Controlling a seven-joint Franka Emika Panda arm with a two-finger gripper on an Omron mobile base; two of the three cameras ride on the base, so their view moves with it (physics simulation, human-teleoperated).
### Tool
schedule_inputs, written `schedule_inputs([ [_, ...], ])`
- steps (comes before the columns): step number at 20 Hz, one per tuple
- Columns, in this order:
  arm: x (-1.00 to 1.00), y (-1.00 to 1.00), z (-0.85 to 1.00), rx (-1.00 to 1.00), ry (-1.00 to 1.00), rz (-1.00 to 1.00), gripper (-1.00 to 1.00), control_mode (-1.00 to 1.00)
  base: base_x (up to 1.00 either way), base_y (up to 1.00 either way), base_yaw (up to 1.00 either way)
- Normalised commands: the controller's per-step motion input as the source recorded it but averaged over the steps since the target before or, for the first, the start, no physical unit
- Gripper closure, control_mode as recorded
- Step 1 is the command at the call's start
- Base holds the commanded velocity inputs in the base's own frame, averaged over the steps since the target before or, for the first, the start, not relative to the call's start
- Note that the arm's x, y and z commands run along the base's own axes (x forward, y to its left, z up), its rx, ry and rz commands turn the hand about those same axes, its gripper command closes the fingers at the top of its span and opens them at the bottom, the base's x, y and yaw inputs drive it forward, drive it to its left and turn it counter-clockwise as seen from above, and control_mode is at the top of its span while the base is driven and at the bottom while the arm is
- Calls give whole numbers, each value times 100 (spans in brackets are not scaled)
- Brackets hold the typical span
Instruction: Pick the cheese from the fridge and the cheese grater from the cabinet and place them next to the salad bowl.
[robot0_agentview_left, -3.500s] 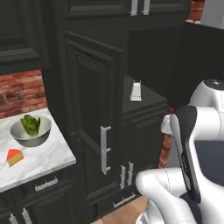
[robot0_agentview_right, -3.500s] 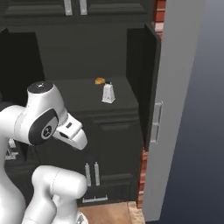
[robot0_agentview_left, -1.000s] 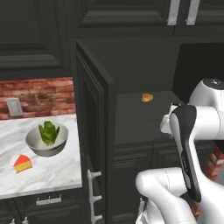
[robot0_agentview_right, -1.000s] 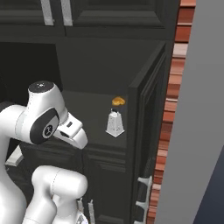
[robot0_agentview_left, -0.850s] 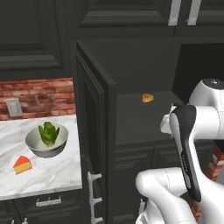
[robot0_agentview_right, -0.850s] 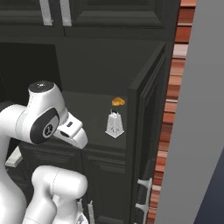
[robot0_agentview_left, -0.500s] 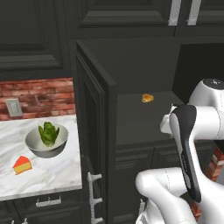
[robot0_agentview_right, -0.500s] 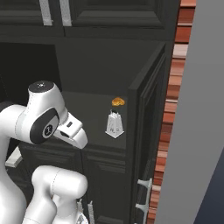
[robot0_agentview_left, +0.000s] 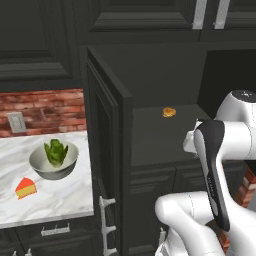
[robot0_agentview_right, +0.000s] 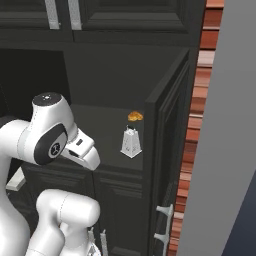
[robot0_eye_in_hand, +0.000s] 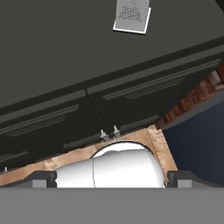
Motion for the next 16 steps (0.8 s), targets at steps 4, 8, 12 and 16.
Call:
schedule_inputs([
  [4,0,0,0,0,0,0,-100,100,25,-39,0],
  [8,0,0,0,0,0,0,-100,100,21,-30,0],
  [12,0,0,0,0,0,0,-100,100,9,-49,0],
  [16,0,0,0,0,0,0,-100,100,21,-40,-1],
])
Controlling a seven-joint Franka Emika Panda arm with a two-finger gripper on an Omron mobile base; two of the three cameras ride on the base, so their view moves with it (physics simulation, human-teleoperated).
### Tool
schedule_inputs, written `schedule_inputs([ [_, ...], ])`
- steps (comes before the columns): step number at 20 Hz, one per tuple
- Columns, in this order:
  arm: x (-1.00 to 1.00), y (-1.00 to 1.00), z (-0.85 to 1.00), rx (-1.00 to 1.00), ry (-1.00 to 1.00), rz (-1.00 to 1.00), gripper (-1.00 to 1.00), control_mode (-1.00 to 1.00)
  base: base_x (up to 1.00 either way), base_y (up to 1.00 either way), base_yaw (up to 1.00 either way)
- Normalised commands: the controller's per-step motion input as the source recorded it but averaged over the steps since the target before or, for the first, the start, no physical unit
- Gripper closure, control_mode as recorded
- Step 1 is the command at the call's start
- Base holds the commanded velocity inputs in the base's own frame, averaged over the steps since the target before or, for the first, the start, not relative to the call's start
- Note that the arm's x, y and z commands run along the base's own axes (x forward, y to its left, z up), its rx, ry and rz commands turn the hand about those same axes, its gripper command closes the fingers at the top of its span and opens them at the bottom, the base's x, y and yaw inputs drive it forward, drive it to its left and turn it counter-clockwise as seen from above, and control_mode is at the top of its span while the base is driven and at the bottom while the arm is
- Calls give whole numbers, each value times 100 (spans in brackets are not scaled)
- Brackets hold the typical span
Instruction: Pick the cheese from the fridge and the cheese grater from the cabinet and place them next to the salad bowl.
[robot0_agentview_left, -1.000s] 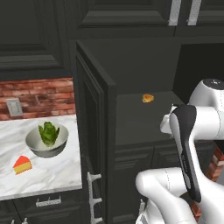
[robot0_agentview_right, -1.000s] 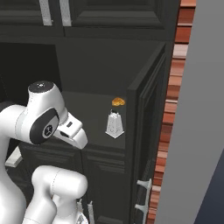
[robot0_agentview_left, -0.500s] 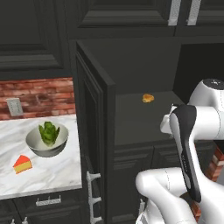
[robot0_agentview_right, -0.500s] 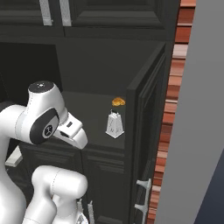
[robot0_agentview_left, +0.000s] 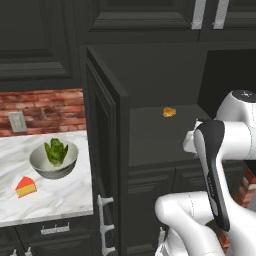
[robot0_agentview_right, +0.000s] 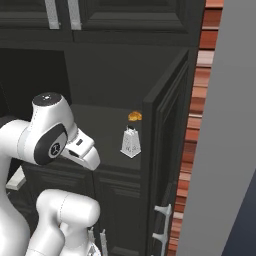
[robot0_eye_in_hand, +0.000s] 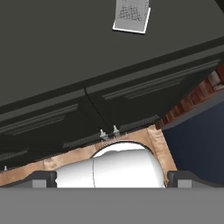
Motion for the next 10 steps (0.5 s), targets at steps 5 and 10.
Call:
schedule_inputs([
  [5,0,0,0,0,0,0,-100,100,29,-23,-4],
  [10,0,0,0,0,0,0,-100,100,2,0,0],
])
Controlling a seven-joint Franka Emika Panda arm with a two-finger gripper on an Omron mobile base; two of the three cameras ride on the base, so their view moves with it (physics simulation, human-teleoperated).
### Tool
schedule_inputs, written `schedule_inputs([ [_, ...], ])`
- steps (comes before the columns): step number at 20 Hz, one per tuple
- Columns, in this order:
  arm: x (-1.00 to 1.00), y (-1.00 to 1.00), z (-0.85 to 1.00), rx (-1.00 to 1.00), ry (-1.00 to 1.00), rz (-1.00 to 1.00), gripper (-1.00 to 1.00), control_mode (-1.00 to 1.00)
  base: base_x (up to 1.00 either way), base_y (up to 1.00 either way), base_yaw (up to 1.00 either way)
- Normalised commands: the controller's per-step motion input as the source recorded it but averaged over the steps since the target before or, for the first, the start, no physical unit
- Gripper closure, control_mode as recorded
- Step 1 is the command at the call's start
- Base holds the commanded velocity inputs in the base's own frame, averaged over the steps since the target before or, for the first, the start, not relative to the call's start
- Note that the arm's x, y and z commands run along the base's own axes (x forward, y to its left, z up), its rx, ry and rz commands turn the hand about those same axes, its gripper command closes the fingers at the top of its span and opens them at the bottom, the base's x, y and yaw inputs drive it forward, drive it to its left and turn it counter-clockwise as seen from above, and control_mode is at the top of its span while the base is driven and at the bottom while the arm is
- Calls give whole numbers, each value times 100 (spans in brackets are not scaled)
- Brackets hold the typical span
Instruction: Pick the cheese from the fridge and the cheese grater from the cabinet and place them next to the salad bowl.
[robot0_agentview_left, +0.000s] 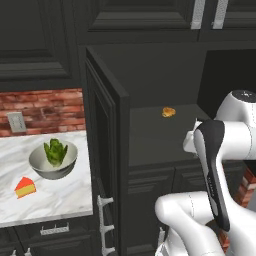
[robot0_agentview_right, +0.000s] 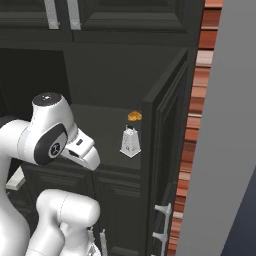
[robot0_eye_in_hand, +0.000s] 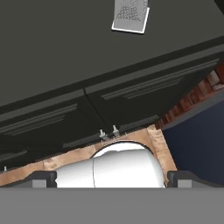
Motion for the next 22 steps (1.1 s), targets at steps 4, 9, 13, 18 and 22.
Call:
schedule_inputs([
  [4,0,0,0,0,0,0,-100,100,0,0,0],
  [9,0,0,0,0,0,0,-100,-100,0,0,0],
  [13,-1,-15,1,-4,-4,0,-100,-100,0,0,0],
  [18,9,-13,0,-10,-2,1,-100,-100,0,0,0],
  [22,16,-17,3,-16,-3,14,-100,-100,0,0,0],
])
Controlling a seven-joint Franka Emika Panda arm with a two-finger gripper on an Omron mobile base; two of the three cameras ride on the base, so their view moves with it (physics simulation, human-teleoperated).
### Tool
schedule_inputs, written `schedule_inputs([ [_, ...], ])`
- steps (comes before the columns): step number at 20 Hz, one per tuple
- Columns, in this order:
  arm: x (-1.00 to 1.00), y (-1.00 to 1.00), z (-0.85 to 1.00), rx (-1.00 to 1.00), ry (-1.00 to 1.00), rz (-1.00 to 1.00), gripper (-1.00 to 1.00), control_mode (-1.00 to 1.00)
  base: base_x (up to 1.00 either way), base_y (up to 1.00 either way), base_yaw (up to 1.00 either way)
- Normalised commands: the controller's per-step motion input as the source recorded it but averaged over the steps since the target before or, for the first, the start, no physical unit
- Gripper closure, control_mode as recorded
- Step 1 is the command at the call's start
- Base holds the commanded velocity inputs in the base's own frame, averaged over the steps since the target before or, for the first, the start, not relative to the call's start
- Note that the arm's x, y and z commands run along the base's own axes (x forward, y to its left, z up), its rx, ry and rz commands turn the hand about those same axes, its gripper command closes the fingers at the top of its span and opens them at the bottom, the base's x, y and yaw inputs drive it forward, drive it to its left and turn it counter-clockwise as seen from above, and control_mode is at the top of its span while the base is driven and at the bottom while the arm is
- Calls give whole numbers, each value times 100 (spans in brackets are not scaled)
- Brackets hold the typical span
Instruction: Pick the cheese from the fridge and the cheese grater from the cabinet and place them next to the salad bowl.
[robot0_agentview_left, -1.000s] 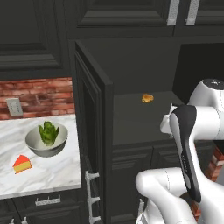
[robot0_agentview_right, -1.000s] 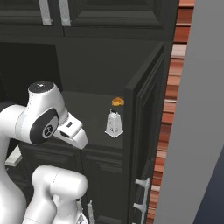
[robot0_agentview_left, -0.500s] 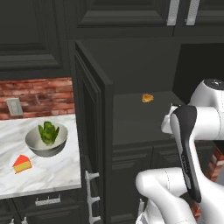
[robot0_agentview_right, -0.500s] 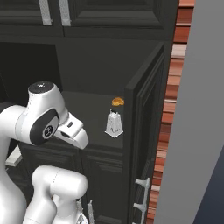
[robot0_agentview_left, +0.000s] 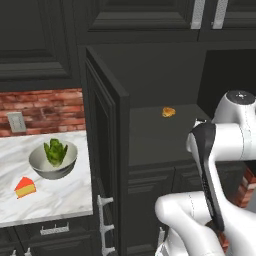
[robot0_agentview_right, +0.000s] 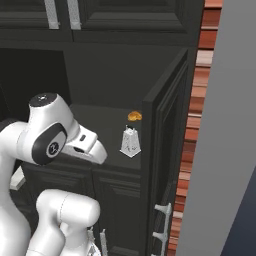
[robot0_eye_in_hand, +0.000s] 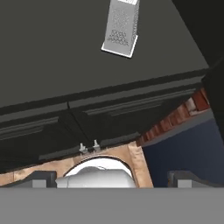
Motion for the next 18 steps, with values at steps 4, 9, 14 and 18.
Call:
schedule_inputs([
  [4,13,-28,20,-11,-2,23,-100,-100,0,0,0],
  [9,40,-25,2,0,5,32,-100,-100,0,0,0],
  [14,56,-15,0,0,13,30,-100,-100,0,0,0],
  [18,74,-17,-12,-1,8,25,-100,-100,0,0,0],
])
